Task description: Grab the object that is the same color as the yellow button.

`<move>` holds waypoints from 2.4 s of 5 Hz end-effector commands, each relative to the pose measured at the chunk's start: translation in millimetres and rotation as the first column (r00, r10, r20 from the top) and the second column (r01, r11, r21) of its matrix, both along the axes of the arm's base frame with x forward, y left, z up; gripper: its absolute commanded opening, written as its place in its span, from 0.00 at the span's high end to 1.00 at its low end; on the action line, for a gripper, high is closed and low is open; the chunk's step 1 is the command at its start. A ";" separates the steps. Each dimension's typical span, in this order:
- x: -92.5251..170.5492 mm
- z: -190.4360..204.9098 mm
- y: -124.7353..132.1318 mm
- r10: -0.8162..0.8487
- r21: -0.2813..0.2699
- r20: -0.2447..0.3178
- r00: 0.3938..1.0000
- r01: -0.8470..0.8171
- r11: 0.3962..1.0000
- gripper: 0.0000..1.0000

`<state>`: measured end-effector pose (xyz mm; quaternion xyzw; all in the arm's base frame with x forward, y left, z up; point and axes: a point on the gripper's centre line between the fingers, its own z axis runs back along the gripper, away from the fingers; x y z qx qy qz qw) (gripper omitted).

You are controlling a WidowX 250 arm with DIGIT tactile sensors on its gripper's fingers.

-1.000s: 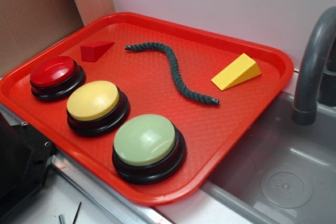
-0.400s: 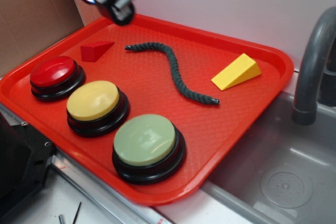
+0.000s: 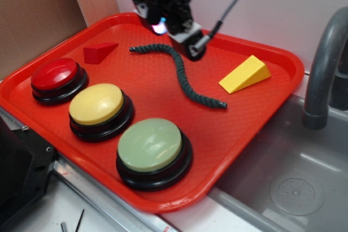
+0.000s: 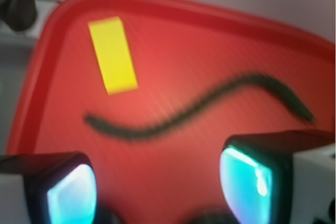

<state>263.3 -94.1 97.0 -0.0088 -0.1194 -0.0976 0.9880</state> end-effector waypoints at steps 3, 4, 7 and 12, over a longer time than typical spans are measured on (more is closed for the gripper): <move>82.8 -57.6 -42.8 -0.102 0.017 -0.040 0.994 0.102 0.995 0.00; 84.2 -64.4 -43.4 -0.074 0.041 -0.046 0.996 0.076 0.996 0.00; 76.5 -22.2 -24.5 0.054 0.116 -0.194 0.980 -0.032 0.993 1.00; -13.3 155.8 77.1 0.342 -0.002 -0.123 0.932 -0.345 0.939 1.00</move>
